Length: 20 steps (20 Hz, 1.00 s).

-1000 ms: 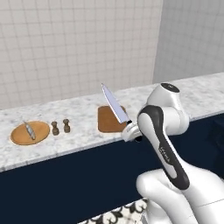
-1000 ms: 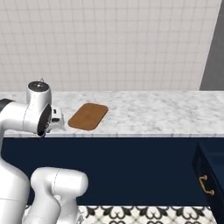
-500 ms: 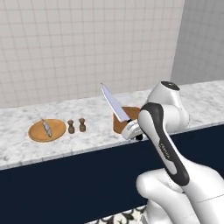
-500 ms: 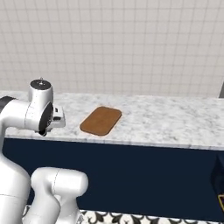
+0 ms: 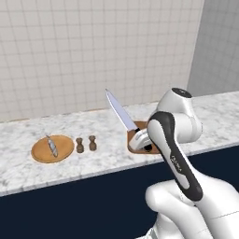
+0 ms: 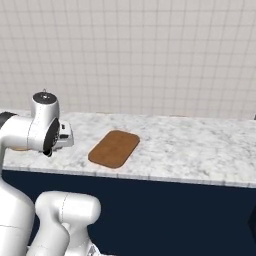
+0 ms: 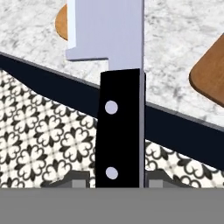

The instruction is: Pick up the knife from the drawer and place it on the cutting board. Then place the meat from the plate to the cutting board.

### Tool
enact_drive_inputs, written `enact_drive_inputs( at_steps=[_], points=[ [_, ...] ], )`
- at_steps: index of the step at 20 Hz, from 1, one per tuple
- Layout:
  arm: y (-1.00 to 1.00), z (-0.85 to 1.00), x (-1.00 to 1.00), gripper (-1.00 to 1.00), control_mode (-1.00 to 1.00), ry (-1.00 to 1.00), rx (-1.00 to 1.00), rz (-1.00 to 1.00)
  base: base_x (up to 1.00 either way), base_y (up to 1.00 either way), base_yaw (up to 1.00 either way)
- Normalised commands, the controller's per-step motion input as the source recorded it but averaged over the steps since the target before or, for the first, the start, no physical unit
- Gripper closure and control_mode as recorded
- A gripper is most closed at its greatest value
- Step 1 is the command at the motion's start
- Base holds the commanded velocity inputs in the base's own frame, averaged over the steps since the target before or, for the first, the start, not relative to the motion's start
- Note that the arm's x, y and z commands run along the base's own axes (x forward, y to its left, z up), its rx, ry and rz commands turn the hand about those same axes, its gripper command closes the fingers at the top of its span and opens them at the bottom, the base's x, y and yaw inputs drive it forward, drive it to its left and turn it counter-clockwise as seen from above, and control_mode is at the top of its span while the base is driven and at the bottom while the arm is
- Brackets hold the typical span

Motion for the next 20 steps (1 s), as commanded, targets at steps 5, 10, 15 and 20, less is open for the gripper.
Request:
enact_drive_inputs(
  at_steps=[5,10,15,20],
  points=[
    [0.00,0.00,0.00,1.00,1.00,0.00,0.00,0.00,0.48,0.19,0.00],
    [0.00,0.00,0.00,1.00,1.00,0.00,0.00,0.00,0.38,0.15,0.00],
    [-0.31,-0.01,0.00,1.00,-1.00,0.02,0.00,-0.05,0.00,0.00,0.00],
    [-0.48,-0.37,0.13,1.00,-1.00,0.05,-0.04,-0.51,0.00,0.00,0.00]
  ],
)
